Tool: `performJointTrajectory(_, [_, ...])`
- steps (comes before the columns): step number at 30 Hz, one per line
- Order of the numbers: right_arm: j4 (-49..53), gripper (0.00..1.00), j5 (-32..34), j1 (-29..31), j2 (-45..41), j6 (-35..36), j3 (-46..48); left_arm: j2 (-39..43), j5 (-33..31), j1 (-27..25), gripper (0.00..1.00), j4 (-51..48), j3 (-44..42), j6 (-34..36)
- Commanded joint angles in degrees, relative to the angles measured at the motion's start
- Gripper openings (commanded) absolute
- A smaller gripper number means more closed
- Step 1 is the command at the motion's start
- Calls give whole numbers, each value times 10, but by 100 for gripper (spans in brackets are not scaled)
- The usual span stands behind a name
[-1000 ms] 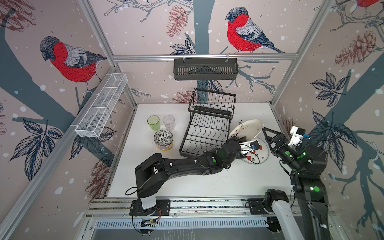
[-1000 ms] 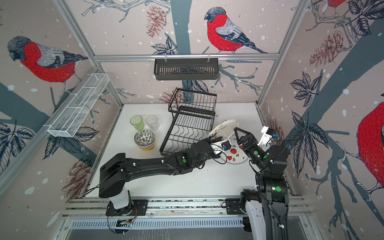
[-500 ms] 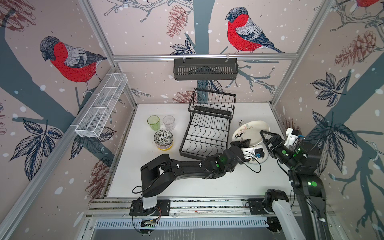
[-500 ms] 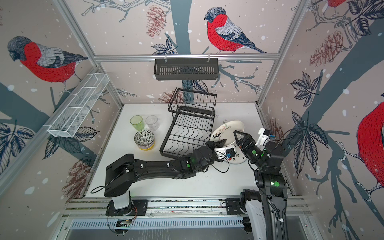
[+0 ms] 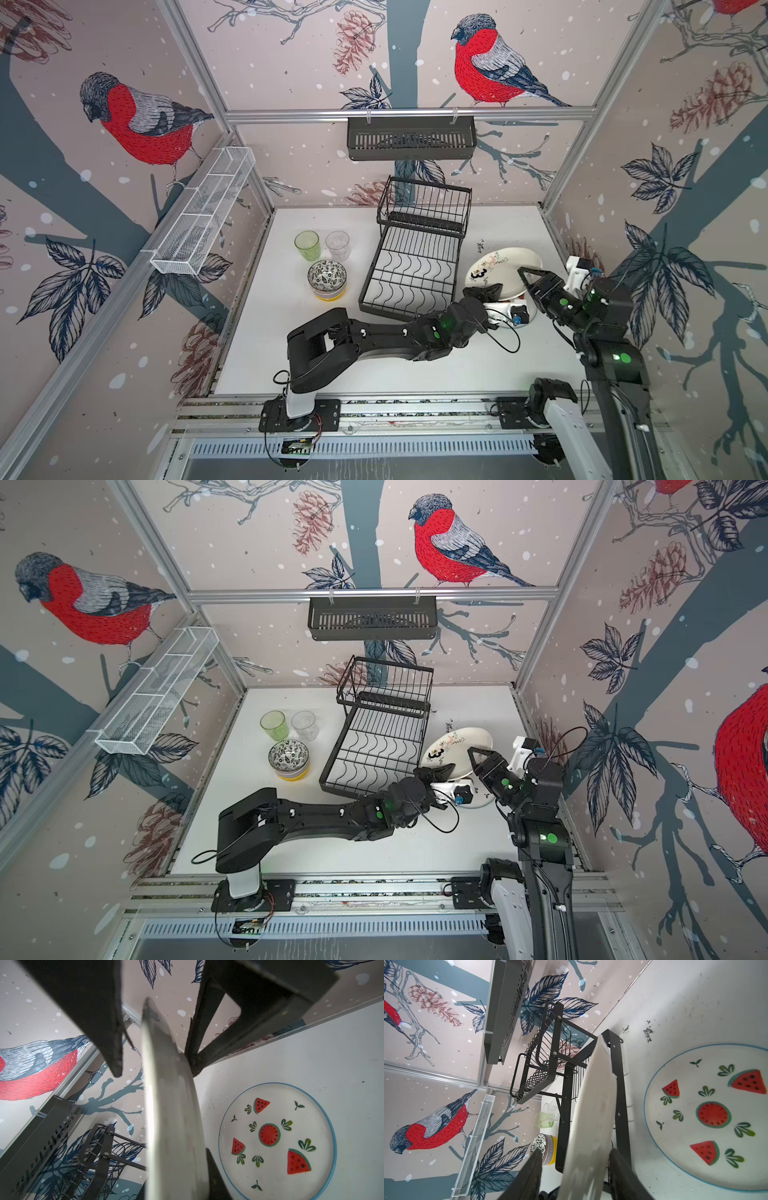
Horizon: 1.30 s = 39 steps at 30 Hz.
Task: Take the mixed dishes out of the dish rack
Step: 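Close the right gripper on the floral plate edge held by the left gripper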
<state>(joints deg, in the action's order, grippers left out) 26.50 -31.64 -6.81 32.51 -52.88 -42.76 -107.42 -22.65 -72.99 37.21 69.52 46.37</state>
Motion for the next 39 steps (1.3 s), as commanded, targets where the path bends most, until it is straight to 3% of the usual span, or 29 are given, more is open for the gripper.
performJointTrajectory(1, [-8,49,-7,-1,7,19,1,-2,8,-1,0,100,1,10])
performJointTrajectory(4, [-11,37,-12,-1,13,23,-1,-8,10,-3,0,102,2,14])
performJointTrajectory(6, [-10,36,-12,-2,16,26,-3,-10,11,-3,0,103,4,15])
performJointTrajectory(13, [-6,17,-11,-6,15,29,-2,-14,6,-2,0,108,0,7])
performJointTrajectory(18, [-4,3,-11,-10,12,31,0,-15,0,-3,33,108,-4,-8])
performJointTrajectory(21, [-4,3,-12,-13,13,30,2,-16,-8,-2,50,112,-9,-14])
performJointTrajectory(27, [-1,0,-15,-18,10,35,9,-22,-40,-12,98,120,-7,-15])
performJointTrajectory(39, [-8,0,-22,-52,10,40,44,-19,-97,-28,98,145,-29,-37])
